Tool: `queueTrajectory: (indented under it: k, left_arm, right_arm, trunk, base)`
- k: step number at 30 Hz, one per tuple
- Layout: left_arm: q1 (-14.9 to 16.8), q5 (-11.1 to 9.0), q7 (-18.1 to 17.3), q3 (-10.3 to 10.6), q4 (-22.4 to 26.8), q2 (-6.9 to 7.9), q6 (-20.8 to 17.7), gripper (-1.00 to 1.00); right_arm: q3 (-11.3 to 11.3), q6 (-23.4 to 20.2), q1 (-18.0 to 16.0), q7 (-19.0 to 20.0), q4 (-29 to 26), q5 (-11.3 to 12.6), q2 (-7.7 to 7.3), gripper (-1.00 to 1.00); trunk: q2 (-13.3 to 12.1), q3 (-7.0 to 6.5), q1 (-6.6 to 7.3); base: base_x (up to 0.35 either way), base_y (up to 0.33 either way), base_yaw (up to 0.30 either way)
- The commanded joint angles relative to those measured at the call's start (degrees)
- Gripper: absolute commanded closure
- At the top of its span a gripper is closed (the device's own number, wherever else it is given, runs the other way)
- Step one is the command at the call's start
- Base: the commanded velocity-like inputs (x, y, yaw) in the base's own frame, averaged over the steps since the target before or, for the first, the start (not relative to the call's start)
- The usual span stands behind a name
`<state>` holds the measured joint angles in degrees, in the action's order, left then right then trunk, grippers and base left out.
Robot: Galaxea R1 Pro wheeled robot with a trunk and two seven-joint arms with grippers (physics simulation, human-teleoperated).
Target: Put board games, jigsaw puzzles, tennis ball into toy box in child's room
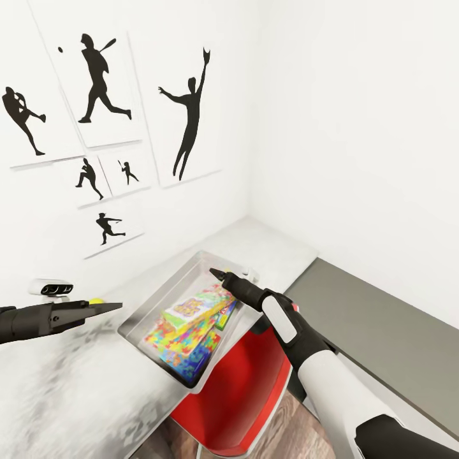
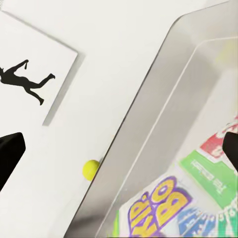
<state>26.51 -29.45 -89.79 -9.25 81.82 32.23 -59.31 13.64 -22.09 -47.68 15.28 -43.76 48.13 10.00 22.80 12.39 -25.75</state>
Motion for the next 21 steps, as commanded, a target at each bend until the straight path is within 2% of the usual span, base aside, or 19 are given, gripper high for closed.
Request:
queueTrajectory:
  k: [1,15,18,21]
  left_arm:
    - [0.05,0.01,-0.21,0.02,0.01,0.03,-0.6,-1.0]
    - [0.07,-0.07,-0.21,0.0,0.01,0.03,-0.56,-1.0]
    - [0.05,-0.05,-0.21,0.0,0.01,0.03,-0.57,-1.0]
    - [0.06,-0.02,-0.21,0.02,0.01,0.03,-0.58,-1.0]
  right_arm:
    - [-0.02,-0.24,-0.05,0.01,-0.04,0.3,0.0,-1.0]
    - [0.07,-0.52,-0.08,-0.02,-0.65,0.3,0.0,-1.0]
    - [0.17,-2.27,0.36,0.07,-5.8,0.54,0.0,-1.0]
    - [-0.05,-9.21,0.96,-0.12,-15.3,0.43,0.0,-1.0]
  trunk:
    - [0.12,0.11,-0.03]
    - [0.12,0.11,-0.03]
    - [0.12,0.11,-0.03]
    - [0.12,0.11,-0.03]
  base:
    - [0.0,0.0,0.0]
    - [0.0,0.0,0.0]
    - [0.0,0.0,0.0]
    - [-0.014,0.0,0.0]
